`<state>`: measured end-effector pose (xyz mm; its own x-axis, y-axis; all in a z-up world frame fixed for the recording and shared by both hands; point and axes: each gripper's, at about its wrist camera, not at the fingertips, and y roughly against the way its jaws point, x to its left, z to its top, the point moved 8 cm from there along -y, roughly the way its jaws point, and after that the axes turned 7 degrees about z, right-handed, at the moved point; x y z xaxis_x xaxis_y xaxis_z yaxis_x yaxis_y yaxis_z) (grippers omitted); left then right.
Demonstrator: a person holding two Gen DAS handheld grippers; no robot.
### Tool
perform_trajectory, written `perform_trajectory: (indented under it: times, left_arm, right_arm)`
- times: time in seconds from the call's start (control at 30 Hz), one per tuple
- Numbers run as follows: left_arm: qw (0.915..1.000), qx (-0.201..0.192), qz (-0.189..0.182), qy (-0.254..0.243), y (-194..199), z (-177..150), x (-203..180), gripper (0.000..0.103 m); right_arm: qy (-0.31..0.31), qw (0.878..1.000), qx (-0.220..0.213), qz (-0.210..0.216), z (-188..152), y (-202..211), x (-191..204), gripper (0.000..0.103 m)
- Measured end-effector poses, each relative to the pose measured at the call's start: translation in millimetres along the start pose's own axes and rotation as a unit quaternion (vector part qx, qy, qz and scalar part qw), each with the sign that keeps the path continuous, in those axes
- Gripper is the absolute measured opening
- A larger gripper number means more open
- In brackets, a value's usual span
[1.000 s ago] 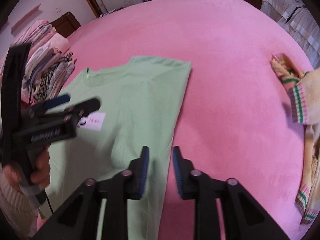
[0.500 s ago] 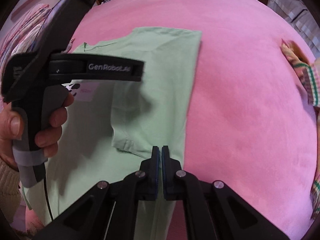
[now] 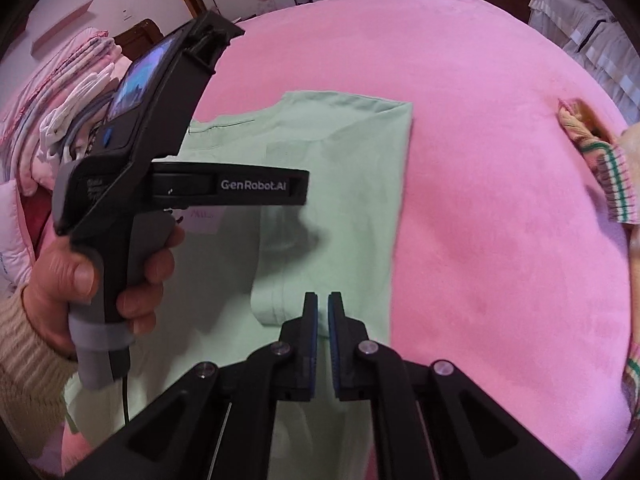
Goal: Fold small clothes
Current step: 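Open the right gripper and withdraw it from the folded side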
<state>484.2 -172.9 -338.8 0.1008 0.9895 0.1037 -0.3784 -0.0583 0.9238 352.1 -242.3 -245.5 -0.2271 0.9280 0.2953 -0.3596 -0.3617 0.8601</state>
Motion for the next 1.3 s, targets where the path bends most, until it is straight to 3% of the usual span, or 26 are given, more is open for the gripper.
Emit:
perform_trajectory:
  times: [0.17, 0.3, 0.47, 0.67, 0.8, 1.07, 1.17, 1.3]
  left_arm:
    - [1.0000, 0.001, -0.001, 0.001, 8.8, -7.0, 0.9, 0.096]
    - [1.0000, -0.005, -0.007, 0.002, 30.6, -11.0, 5.8, 0.096]
    - [0.9996, -0.018, -0.016, 0.012, 71.2, -26.1, 22.7, 0.096]
    - [0.9972, -0.049, -0.040, 0.041, 142.7, -70.7, 73.6, 0.096]
    - [0.9933, -0.070, -0.059, 0.070, 188.4, -106.5, 115.4, 0.096]
    - [0.9904, -0.104, -0.013, 0.090, 262.0, -169.8, 196.0, 0.096]
    - [0.9900, -0.110, 0.002, 0.088, 280.9, -191.0, 211.8, 0.096]
    - [0.9906, -0.100, -0.004, 0.093, 293.3, -211.5, 221.1, 0.096]
  right_arm:
    - [0.022, 0.999, 0.020, -0.027, -7.6, -11.3, 12.4, 0.006]
    - [0.015, 1.000, 0.013, -0.010, -9.8, 10.0, 20.4, 0.006]
    - [0.017, 1.000, -0.001, -0.021, -6.8, 40.5, 27.9, 0.006]
    - [0.020, 0.999, -0.020, -0.028, -11.9, 71.8, 45.7, 0.010]
    - [0.031, 0.999, -0.022, -0.037, -24.5, 85.5, 78.7, 0.011]
    - [0.041, 0.998, -0.039, -0.019, -36.4, 107.2, 128.6, 0.013]
    - [0.044, 0.998, -0.048, -0.010, -40.1, 116.8, 150.6, 0.013]
    - [0.049, 0.997, -0.059, -0.005, -42.5, 128.2, 174.8, 0.013]
